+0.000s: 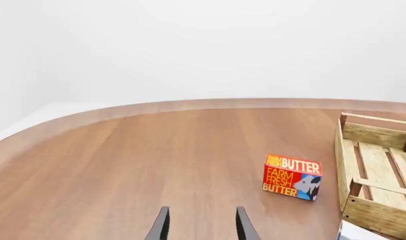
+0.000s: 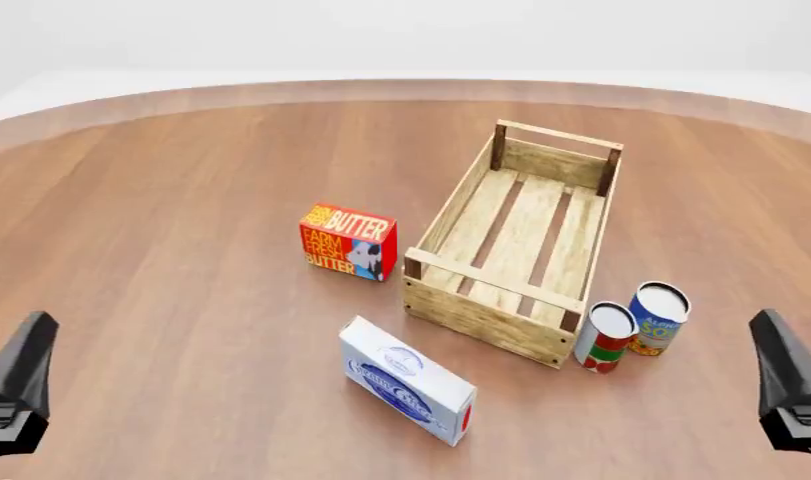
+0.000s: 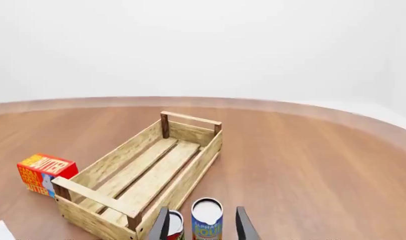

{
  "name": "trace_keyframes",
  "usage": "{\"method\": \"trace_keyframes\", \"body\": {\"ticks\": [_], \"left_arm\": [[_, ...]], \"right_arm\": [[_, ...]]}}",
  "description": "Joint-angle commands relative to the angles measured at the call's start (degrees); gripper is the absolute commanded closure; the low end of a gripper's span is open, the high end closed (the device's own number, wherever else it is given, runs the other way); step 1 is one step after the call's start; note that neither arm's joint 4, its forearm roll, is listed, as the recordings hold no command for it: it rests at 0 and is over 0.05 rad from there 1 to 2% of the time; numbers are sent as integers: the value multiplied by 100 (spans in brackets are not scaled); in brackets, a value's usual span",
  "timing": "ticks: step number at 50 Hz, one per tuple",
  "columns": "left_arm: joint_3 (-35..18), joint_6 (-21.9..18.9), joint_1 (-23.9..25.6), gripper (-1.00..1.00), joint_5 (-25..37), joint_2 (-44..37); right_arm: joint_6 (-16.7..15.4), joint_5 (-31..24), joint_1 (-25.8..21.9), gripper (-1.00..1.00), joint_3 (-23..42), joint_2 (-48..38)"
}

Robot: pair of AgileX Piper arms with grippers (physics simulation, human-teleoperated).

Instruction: Pick up the ketchup, and put it in the wooden tray.

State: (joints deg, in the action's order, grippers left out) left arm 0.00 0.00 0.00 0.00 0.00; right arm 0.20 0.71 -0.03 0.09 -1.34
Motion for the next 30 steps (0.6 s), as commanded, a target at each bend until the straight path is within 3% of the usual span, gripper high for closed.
{"method": "trace_keyframes", "body": {"ticks": [1, 4, 7, 9, 10, 13, 15, 20, 23, 30], "left_arm": [[0, 0, 0, -100, 0, 0], [0, 0, 0, -100, 0, 0], [0, 0, 0, -100, 0, 0], [0, 0, 0, -100, 0, 0], [0, 0, 0, -100, 0, 0], [0, 0, 0, -100, 0, 0], [0, 0, 0, -100, 0, 0], [0, 0, 0, -100, 0, 0], [0, 0, 0, -100, 0, 0], [0, 0, 0, -100, 0, 0]], "right_arm": [[69, 189, -5, -100, 7, -355], [76, 282, -22, -100, -6, -554], [139, 743, -47, -100, -7, -1211], [48, 1054, -58, -100, -8, -1678], [-25, 911, -77, -100, -1, -1532], [172, 1105, -196, -100, 18, -1787], [284, 1393, -384, -100, 87, -2214], [174, 1863, -924, -100, 564, -3411], [205, 1990, -1319, -100, 859, -3965], [335, 2105, -1718, -100, 1207, -4631]]}}
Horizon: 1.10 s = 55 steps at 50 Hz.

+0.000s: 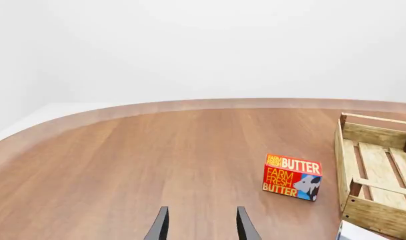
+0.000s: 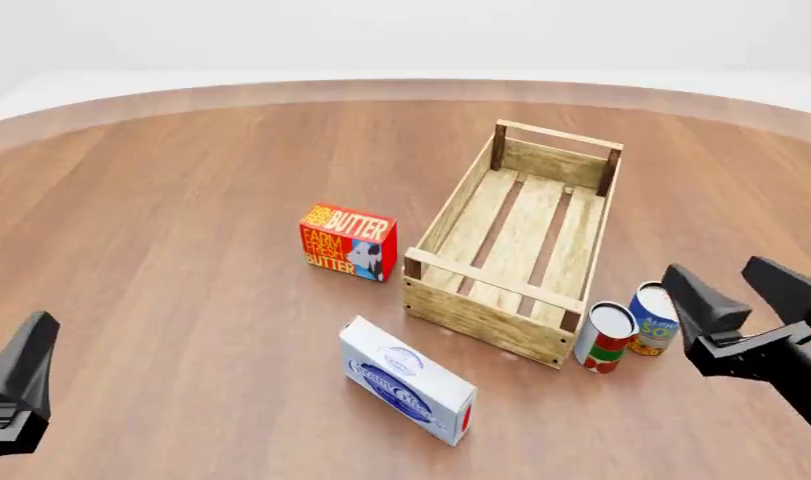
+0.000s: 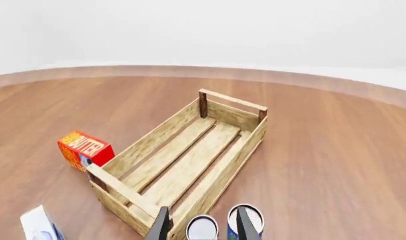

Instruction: Pick up the ketchup, and put it in the wooden tray.

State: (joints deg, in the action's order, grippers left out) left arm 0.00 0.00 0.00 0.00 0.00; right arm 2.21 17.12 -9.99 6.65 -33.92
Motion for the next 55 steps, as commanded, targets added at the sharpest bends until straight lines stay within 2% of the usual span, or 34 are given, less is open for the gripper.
{"method": "trace_keyframes", "body": {"ticks": [1, 11, 15, 19, 32, 48, 51, 55], "left_arm": [[0, 0, 0, -100, 0, 0], [0, 0, 0, -100, 0, 0], [0, 0, 0, -100, 0, 0], [0, 0, 0, -100, 0, 0], [0, 0, 0, -100, 0, 0], [0, 0, 0, -100, 0, 0], [0, 0, 0, -100, 0, 0], [0, 0, 0, -100, 0, 0]], "right_arm": [[172, 416, -818, -100, 649, -1497], [235, 554, -1238, -100, 939, -2103], [240, 386, -1418, -100, 1071, -2077], [271, 513, -1786, -100, 1201, -2399], [239, 256, -2410, -100, 1736, -2762], [223, 511, -3027, -100, 2062, -3464], [226, 423, -3185, -100, 2228, -3578], [221, 584, -3482, -100, 2359, -3968]]}}
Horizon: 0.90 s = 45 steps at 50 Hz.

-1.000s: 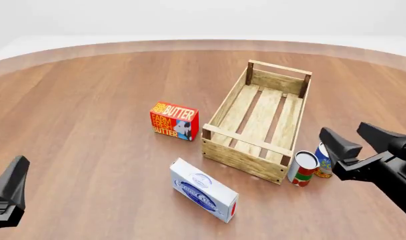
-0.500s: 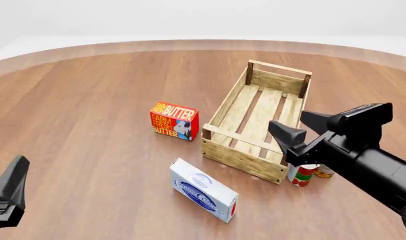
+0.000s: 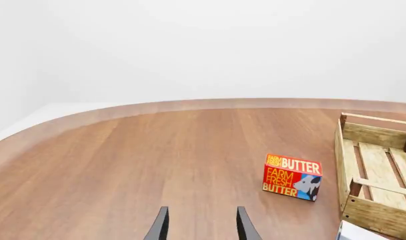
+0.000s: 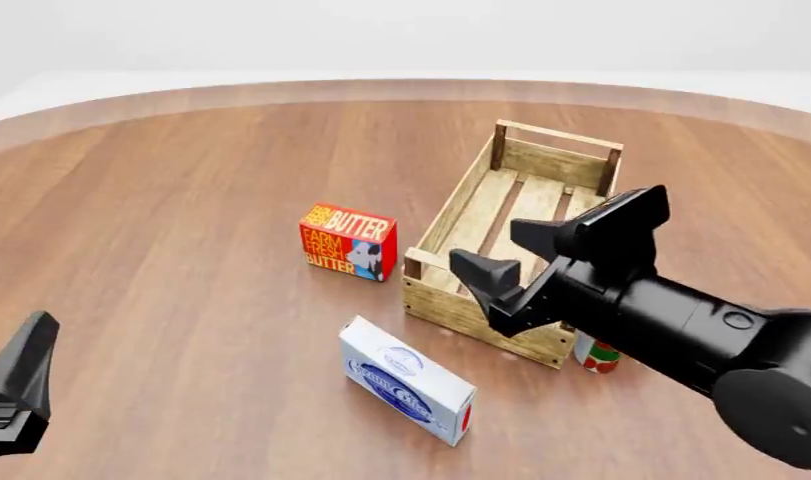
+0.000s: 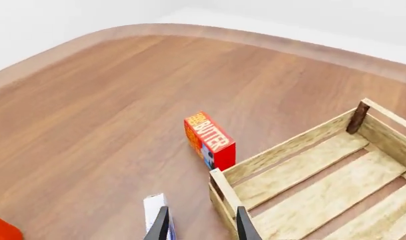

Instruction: Pick up the ketchup, and put it in the wooden tray.

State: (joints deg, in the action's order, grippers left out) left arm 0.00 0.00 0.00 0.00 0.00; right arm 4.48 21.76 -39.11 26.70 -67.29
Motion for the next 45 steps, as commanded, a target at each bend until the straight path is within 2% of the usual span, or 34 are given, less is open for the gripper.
{"method": "trace_keyframes", "body": {"ticks": [1, 16, 23, 45], "left_arm": [[0, 0, 0, -100, 0, 0], [0, 0, 0, -100, 0, 0], [0, 0, 0, -100, 0, 0], [0, 0, 0, -100, 0, 0]], "right_arm": [[-10, 131, -603, -100, 384, -703], [48, 50, -1148, -100, 787, -1172], [74, 189, -1473, -100, 951, -1548], [117, 214, -1942, -100, 1312, -2036]]}}
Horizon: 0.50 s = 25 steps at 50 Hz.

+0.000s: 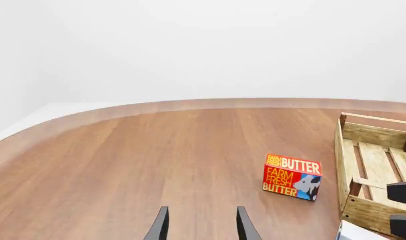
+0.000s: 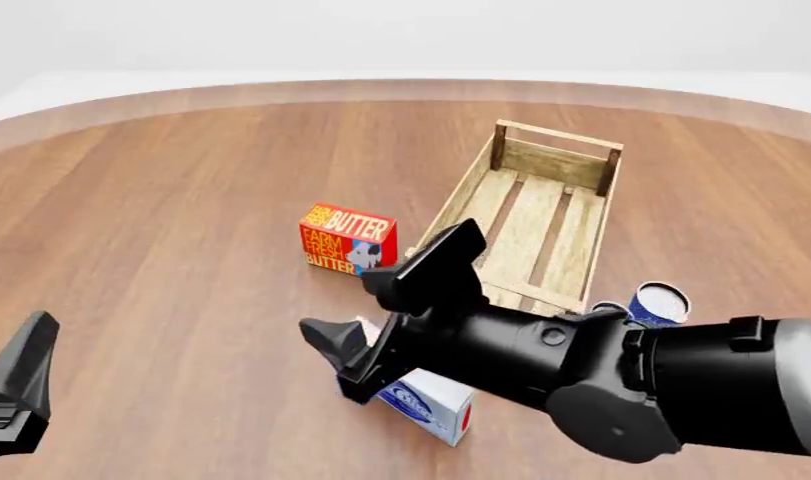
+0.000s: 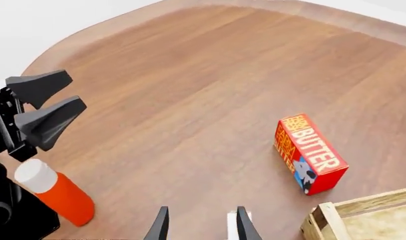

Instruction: Pick up the ketchup, and put it in the wooden tray.

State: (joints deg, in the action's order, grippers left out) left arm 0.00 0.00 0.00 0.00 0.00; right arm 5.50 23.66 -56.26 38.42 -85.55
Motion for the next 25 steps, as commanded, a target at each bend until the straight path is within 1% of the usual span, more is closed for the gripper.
{"method": "trace_keyframes", "body": {"ticks": [1, 7, 9, 13, 14, 25], "left_arm": [[0, 0, 0, -100, 0, 0], [0, 0, 0, -100, 0, 0], [0, 0, 0, -100, 0, 0], [0, 0, 0, -100, 0, 0], [0, 0, 0, -100, 0, 0], [0, 0, 0, -100, 0, 0]], "right_arm": [[16, 25, -251, -100, 150, -217], [20, -75, -341, -100, 247, -227], [30, 48, -380, -100, 223, -330], [36, -45, -445, -100, 310, -331], [41, 43, -467, -100, 294, -406], [83, 92, -674, -100, 421, -633]]}}
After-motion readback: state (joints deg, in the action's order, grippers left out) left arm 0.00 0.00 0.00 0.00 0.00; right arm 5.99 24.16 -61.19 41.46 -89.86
